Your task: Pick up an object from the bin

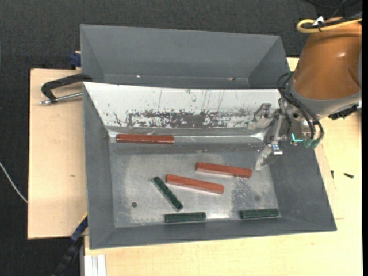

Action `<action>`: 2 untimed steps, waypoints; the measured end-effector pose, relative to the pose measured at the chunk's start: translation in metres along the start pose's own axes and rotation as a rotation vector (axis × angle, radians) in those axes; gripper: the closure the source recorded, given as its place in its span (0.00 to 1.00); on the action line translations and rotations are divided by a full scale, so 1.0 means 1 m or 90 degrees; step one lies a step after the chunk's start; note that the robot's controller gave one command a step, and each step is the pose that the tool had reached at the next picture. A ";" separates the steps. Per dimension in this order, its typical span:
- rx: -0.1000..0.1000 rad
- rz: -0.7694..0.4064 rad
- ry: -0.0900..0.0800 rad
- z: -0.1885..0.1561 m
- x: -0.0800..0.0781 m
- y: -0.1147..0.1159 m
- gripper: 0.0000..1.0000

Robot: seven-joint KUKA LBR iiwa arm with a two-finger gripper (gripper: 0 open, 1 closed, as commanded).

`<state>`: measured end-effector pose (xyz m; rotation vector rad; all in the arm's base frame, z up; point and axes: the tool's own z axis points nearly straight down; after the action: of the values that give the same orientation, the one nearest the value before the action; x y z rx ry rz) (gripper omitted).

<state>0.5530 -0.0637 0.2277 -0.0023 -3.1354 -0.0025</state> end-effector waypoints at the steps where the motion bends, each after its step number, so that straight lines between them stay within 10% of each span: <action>1: 0.001 -0.001 -0.005 -0.004 -0.002 0.000 0.00; 2: 0.000 0.031 -0.008 0.066 -0.005 0.030 0.00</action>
Offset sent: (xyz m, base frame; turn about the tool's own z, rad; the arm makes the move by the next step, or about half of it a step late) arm 0.0063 0.0673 -0.1577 0.1074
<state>0.5579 -0.0335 0.1616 -0.0791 -3.1462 -0.0020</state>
